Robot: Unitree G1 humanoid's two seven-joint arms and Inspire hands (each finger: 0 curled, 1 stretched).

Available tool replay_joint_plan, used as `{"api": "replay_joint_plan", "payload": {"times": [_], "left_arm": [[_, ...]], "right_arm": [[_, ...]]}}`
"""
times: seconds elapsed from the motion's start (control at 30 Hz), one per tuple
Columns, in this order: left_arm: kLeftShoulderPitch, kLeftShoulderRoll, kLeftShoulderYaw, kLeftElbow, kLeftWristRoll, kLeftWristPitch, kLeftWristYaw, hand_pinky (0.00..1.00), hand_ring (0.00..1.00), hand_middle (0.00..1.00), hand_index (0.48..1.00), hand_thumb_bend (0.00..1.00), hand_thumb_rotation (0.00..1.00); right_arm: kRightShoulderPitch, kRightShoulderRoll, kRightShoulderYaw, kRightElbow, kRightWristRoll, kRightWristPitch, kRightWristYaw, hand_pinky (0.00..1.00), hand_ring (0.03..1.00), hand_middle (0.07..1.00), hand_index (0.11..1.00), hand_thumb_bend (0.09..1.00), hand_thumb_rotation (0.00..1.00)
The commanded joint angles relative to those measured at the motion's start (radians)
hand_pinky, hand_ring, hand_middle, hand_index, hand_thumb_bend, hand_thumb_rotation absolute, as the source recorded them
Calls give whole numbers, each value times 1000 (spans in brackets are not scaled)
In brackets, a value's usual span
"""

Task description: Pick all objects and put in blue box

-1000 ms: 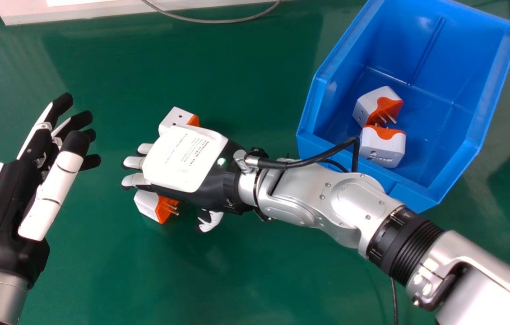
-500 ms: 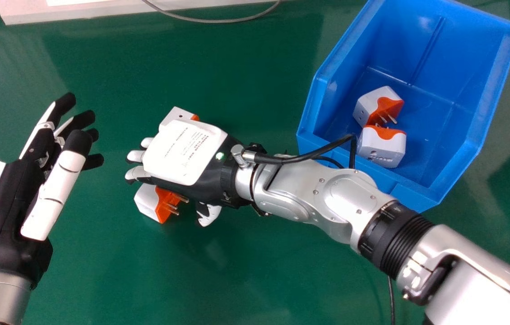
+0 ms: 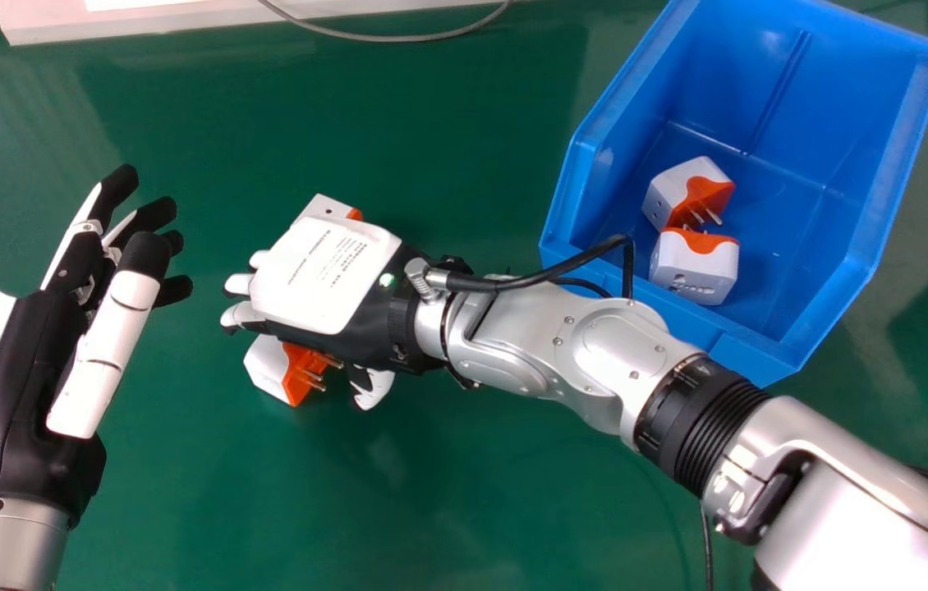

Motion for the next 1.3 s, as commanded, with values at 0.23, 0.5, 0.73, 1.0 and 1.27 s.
{"api": "replay_joint_plan", "payload": {"times": [0.23, 0.5, 0.73, 1.0, 1.27], "left_arm": [[10, -15, -17, -47, 10, 1, 13, 800, 876, 900, 943, 720, 821], [15, -28, -28, -73, 16, 19, 20, 798, 875, 899, 942, 730, 823], [19, -27, -44, -92, 95, 21, 56, 796, 872, 892, 931, 711, 828], [21, -33, -52, -103, 105, 22, 55, 783, 854, 865, 900, 708, 849], [27, -36, -57, -120, 110, 34, 57, 780, 852, 860, 896, 727, 853]], "right_arm": [[-51, 20, 20, 8, 7, -20, 4, 800, 931, 942, 867, 370, 0], [-40, 24, 22, 15, 15, -24, -1, 783, 928, 941, 863, 371, 0], [-43, 30, 29, 36, 9, -24, -16, 770, 920, 936, 856, 397, 0], [-45, 26, 38, 38, -2, -20, -27, 740, 896, 918, 840, 442, 0], [-44, 22, 51, 42, -13, -21, -64, 748, 894, 920, 835, 472, 0]]}}
